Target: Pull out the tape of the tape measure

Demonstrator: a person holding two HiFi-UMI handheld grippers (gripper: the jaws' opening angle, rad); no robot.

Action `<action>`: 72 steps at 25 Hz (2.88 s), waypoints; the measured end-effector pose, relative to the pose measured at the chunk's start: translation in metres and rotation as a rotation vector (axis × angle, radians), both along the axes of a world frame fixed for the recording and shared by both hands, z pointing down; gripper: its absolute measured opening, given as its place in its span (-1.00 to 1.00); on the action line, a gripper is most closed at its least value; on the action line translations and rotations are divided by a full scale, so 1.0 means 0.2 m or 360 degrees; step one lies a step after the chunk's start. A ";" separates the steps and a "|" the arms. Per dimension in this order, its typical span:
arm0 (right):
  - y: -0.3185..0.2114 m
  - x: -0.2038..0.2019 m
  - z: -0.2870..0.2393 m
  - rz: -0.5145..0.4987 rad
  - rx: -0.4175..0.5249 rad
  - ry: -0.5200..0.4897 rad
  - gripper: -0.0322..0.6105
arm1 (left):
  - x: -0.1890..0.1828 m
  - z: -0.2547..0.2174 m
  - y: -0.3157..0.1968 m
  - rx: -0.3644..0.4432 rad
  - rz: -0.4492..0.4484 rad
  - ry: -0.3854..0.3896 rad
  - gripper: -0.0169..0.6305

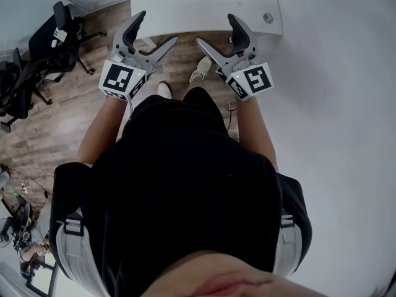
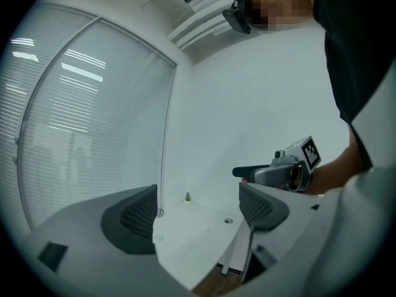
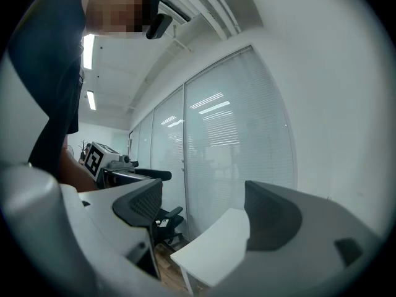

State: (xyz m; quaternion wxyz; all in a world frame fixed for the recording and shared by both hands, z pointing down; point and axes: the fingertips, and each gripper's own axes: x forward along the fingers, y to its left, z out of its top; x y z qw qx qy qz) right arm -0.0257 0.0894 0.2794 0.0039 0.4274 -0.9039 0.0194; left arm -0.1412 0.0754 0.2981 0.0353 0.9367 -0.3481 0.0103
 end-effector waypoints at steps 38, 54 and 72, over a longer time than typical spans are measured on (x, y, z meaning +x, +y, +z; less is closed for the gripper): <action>-1.39 0.42 0.73 -0.0495 -0.0309 0.0063 0.16 | 0.54 0.66 -1.36 -0.0113 -0.0093 -0.0279 0.34; -1.66 0.33 1.26 -0.0448 -0.0519 0.0191 0.06 | 0.45 1.28 -1.64 -0.0298 0.0156 -0.0496 0.23; -1.78 0.25 1.74 -0.0506 -0.0678 0.0293 -0.04 | 0.51 1.83 -1.77 -0.0466 0.0368 -0.0683 0.20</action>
